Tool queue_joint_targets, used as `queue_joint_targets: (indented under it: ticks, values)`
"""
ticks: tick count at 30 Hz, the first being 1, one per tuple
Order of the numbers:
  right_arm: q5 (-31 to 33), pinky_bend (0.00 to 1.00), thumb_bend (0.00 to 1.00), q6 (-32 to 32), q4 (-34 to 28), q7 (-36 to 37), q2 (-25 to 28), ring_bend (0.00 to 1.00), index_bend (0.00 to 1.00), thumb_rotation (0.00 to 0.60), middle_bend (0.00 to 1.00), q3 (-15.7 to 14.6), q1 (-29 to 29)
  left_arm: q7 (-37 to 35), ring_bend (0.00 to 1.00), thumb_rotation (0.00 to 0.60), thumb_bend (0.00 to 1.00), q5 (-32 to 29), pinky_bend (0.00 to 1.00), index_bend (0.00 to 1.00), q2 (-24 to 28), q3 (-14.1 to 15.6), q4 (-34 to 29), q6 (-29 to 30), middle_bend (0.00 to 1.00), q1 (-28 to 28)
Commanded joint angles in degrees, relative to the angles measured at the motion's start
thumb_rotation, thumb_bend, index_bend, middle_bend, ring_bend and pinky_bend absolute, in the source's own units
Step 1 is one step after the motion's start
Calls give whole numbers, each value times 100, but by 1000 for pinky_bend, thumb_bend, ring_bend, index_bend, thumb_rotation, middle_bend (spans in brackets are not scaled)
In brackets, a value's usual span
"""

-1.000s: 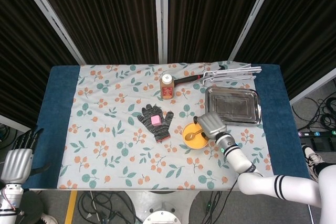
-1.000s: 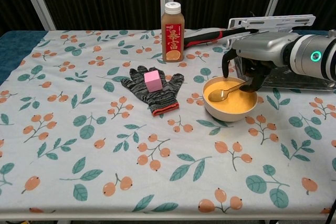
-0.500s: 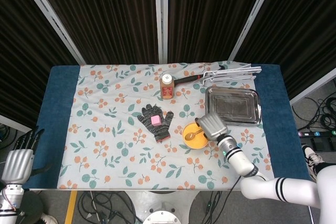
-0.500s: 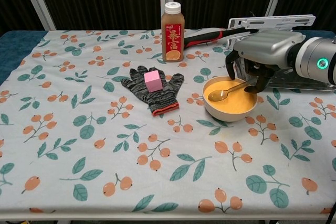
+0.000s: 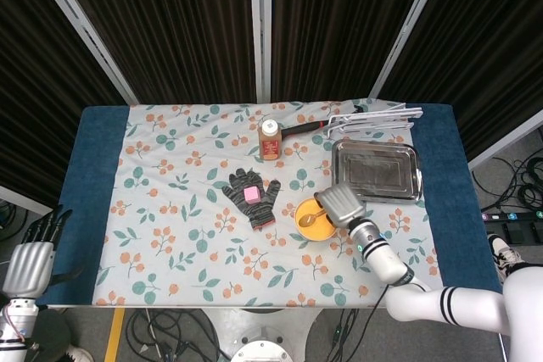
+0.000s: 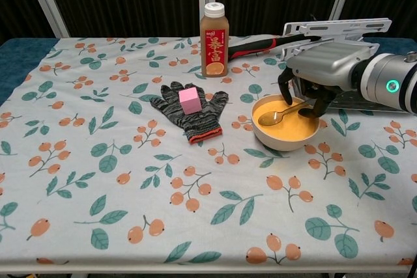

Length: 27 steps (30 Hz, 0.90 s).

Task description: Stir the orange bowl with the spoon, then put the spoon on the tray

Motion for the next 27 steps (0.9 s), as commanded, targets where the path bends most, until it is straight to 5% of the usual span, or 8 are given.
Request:
queue_joint_targets:
  ticks: [1,20,27]
  values:
    - [19,1000,298,5,17,-29,-24,944,487,600,946,-8,11,-7,96,600,37,1,131,101,-1,2,8,4,95,5]
    - [39,1000,370,163,-25,-332,-17,944,590,600,948,-41,85,-82,96,600,37,3,131,101,-30,17,84,49,95,61]
    - [-207,1000,399,545,-414,-1425,447,944,634,600,951,-150,348,-65,96,600,37,34,131,101,-20,20,56,83,95,71]
